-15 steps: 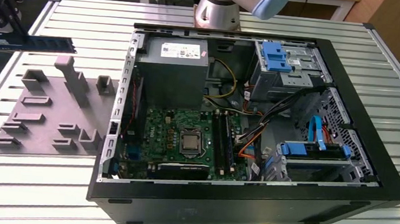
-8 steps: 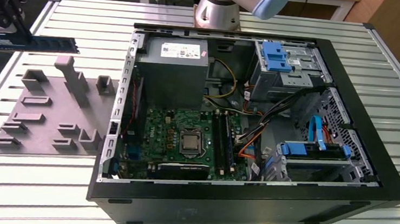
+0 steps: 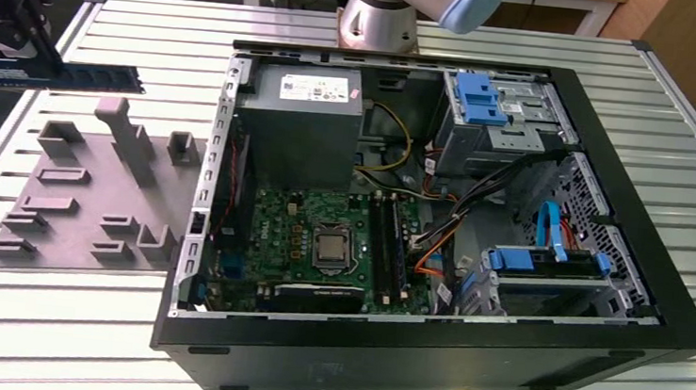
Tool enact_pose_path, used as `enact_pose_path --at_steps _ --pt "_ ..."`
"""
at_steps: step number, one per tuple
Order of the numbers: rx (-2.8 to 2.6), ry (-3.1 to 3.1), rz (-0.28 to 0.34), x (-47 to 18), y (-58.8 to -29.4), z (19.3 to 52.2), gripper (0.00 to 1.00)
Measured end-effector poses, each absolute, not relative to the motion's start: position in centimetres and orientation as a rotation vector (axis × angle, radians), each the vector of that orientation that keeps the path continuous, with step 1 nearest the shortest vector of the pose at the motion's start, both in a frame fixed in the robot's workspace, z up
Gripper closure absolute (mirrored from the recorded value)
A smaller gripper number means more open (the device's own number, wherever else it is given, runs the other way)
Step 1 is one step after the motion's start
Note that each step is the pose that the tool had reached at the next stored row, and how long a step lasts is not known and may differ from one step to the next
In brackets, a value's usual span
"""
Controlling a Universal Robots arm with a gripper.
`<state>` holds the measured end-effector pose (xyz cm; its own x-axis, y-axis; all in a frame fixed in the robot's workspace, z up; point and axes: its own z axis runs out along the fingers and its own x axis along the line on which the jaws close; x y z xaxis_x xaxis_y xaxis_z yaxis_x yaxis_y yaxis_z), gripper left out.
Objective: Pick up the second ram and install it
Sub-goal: 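Pick up the second ram and move it above second insertion slot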
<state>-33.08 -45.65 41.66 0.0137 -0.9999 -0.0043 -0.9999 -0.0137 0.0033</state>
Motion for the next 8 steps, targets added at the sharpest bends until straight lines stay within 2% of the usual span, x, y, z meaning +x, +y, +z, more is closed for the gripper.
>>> enact_pose_path --at_steps 8 --pt "-2.236 2.206 0.009 -32.35 -45.65 41.66 0.86"
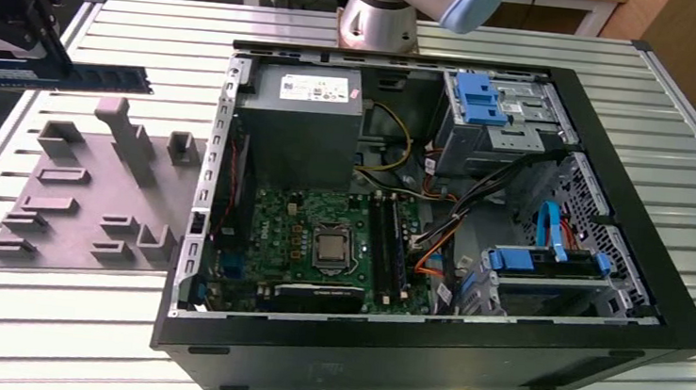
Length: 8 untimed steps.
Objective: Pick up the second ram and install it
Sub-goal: 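Pick up the second ram and move it above second insertion slot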
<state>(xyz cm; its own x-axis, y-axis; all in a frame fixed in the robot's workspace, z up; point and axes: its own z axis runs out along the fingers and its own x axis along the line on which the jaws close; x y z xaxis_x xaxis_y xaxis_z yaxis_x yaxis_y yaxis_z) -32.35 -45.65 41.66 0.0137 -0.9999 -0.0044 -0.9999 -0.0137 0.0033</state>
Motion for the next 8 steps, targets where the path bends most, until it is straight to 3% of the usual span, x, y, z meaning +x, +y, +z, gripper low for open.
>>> enact_pose_path --at_steps 8 --pt "-2.236 2.206 0.008 -31.39 -45.65 41.66 0.86"
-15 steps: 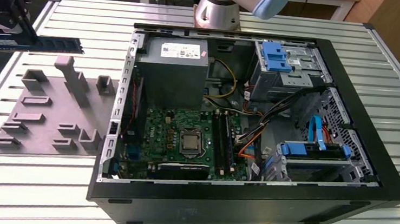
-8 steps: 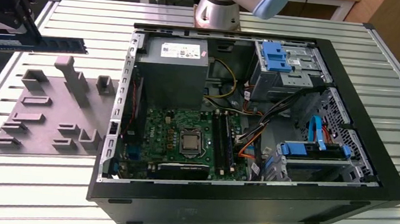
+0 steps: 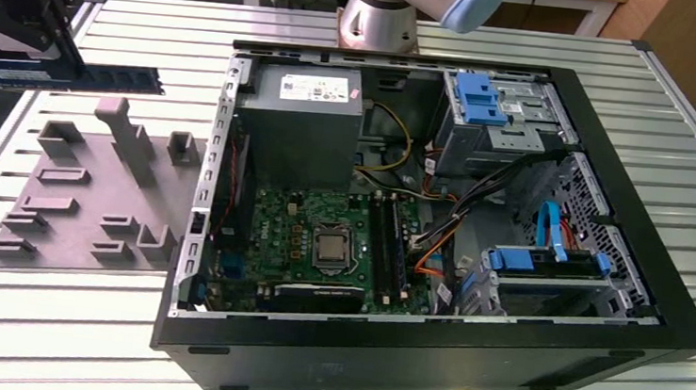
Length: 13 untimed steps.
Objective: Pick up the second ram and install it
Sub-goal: 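Pick up the second ram and move it above second insertion slot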
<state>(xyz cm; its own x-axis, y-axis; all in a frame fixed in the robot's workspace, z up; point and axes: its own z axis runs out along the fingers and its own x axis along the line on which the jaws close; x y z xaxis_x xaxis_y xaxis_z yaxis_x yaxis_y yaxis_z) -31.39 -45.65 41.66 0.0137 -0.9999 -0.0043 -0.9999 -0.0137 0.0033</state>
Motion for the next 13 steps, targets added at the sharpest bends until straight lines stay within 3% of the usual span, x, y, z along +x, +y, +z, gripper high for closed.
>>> enact_pose_path --at_steps 13 --pt "-2.236 2.206 0.009 -29.9 -45.6 41.7 0.86"
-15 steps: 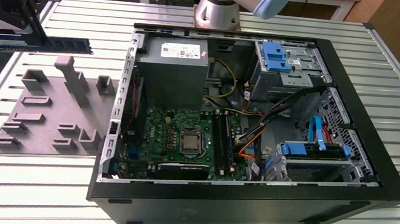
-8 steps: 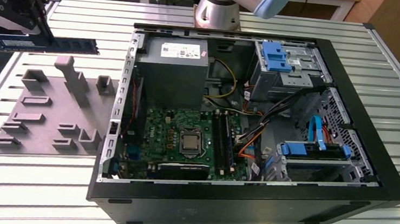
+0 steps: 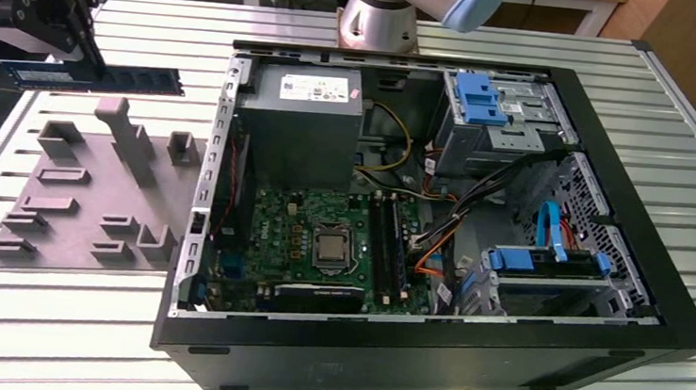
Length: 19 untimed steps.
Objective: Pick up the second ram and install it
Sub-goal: 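Pick up the second ram and move it above second insertion slot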
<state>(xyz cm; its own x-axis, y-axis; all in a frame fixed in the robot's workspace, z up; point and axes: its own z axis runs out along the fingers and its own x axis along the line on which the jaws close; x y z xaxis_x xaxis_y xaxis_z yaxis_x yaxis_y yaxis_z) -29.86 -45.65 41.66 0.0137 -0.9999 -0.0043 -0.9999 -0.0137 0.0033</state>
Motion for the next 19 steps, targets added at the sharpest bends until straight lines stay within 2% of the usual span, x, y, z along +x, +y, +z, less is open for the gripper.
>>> enact_pose_path --at_steps 19 --pt "-2.236 2.206 0.008 -27.1 -45.6 41.7 0.86"
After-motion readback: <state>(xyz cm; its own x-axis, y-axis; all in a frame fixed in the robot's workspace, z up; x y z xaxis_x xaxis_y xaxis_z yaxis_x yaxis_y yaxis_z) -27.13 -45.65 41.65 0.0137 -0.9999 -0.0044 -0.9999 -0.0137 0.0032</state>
